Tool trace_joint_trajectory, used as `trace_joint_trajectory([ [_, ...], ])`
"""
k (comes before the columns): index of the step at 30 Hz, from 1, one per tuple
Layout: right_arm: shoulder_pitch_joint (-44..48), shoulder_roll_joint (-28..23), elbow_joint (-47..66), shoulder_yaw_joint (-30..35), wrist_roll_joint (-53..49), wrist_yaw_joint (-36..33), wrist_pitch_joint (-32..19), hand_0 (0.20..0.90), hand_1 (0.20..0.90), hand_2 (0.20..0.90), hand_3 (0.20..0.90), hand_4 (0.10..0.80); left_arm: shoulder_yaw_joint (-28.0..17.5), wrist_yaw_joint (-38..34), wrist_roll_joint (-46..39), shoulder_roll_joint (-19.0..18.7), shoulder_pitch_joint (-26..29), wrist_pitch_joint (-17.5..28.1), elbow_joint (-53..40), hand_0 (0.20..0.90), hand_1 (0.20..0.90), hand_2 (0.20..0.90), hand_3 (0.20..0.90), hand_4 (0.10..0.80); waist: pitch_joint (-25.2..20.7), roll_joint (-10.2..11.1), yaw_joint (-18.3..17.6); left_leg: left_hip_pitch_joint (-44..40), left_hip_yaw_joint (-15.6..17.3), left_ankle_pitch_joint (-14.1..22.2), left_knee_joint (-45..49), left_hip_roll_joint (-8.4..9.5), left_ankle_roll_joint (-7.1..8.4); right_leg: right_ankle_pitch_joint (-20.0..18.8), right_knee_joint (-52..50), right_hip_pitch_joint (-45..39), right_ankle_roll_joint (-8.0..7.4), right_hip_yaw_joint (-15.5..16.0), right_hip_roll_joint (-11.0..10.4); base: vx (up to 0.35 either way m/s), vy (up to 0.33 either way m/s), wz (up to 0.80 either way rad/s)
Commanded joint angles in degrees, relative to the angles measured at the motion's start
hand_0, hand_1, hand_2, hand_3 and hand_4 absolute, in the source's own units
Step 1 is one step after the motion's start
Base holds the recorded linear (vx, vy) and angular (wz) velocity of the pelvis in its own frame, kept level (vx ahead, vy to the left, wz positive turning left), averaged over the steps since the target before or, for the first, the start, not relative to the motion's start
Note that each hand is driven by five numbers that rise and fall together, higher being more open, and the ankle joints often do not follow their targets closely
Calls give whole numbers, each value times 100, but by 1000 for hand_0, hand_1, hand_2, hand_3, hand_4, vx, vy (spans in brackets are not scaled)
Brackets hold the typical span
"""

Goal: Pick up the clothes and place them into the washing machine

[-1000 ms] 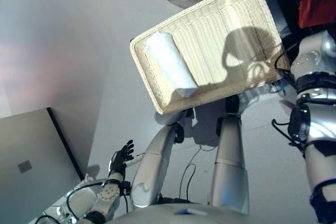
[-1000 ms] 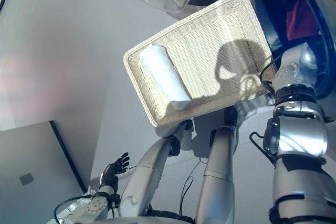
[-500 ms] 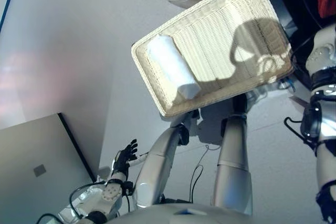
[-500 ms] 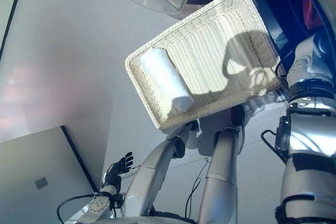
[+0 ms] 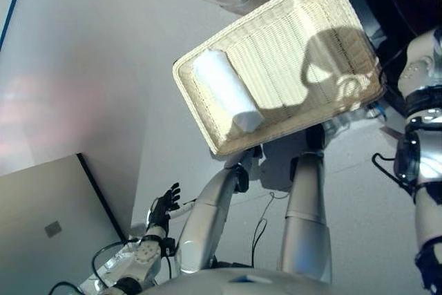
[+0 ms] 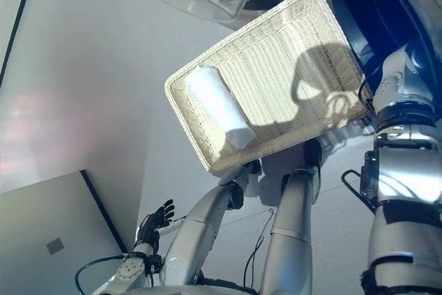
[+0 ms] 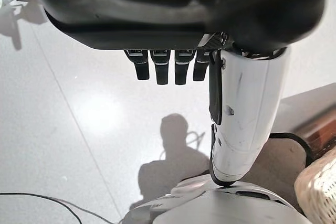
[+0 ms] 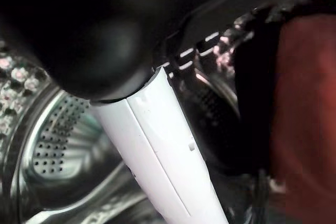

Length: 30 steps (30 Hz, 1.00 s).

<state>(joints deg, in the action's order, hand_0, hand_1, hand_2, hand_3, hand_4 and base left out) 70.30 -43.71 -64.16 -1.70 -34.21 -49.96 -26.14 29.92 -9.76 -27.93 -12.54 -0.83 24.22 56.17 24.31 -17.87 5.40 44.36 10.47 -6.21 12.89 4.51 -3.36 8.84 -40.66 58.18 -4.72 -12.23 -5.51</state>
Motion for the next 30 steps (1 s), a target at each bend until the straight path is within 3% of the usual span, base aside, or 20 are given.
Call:
trace_joint_trajectory([
  [1, 325, -769, 974, -377, 323, 24, -438, 900, 900, 900, 900, 800, 6, -40, -180, 147, -228, 50, 400, 900, 900, 900, 900, 800, -584, -257, -245, 249, -115, 523, 502, -149, 440, -577, 1088, -579, 485, 681, 274, -32, -9, 6],
  [6, 206, -672, 1034, -301, 306, 57, -439, 900, 900, 900, 900, 800, -1, -26, -192, 131, -264, 57, 447, 900, 900, 900, 900, 800, -525, -231, -266, 287, -49, 337, 468, -181, 412, -764, 1178, -581, 513, 777, 281, -67, -8, 6],
  [7, 183, -653, 1033, -287, 291, 75, -436, 900, 900, 900, 900, 800, -14, -22, -192, 129, -264, 50, 457, 900, 900, 900, 900, 800, -564, -209, -249, 230, -135, 483, 471, -149, 452, -615, 1161, -639, 485, 727, 280, 90, 4, 4],
  [12, -202, -375, 1009, -239, 281, 238, -368, 900, 900, 900, 900, 800, -87, -14, -204, 139, -247, 45, 509, 900, 900, 900, 900, 800, -471, -78, -269, 240, -176, 482, 549, -174, 439, -659, 1200, -695, 485, 772, 297, 3, -15, 0],
  [15, -474, -115, 886, -200, 213, 373, -328, 900, 900, 900, 900, 800, -154, 14, -224, 131, -261, 40, 538, 900, 900, 900, 900, 800, -389, 35, -263, 269, -215, 483, 639, -202, 429, -685, 1230, -749, 497, 838, 309, -89, -59, 0],
  [16, -609, 33, 929, -197, 221, 425, -321, 900, 900, 900, 900, 800, -162, 18, -222, 137, -268, 44, 559, 900, 900, 900, 900, 800, -308, 86, -284, 330, -156, 320, 658, -245, 385, -855, 1262, -719, 535, 919, 315, -62, -93, 7],
  [17, -712, 97, 902, -210, 206, 481, -296, 900, 900, 900, 900, 800, -176, 39, -199, 125, -261, 30, 563, 900, 900, 900, 900, 800, -327, 143, -266, 275, -257, 491, 693, -219, 429, -677, 1220, -786, 506, 902, 322, -65, -99, 13],
  [24, -1468, 952, 924, -296, -9, 1075, -260, 900, 900, 900, 900, 800, -327, 112, -106, 29, -328, 20, 541, 900, 900, 900, 900, 800, -200, 460, -201, 306, -388, 408, 735, -257, 446, -761, 1322, -938, 519, 1155, 316, -39, -74, 12],
  [27, -1658, 1146, 1088, -420, 85, 1162, -244, 900, 900, 900, 900, 800, -393, 120, -84, -26, -389, 33, 510, 900, 900, 900, 900, 800, -176, 535, -175, 288, -429, 369, 718, -257, 445, -809, 1393, -996, 511, 1238, 299, -35, -41, 4],
  [30, -2151, 1268, 1387, -1052, 1044, 1374, 148, 900, 900, 900, 900, 800, -545, 156, 65, -199, -448, 45, 356, 900, 900, 900, 900, 800, -118, 699, -116, 204, -513, 280, 646, -240, 442, -880, 1522, -1148, 489, 1387, 251, -43, -52, 13],
])
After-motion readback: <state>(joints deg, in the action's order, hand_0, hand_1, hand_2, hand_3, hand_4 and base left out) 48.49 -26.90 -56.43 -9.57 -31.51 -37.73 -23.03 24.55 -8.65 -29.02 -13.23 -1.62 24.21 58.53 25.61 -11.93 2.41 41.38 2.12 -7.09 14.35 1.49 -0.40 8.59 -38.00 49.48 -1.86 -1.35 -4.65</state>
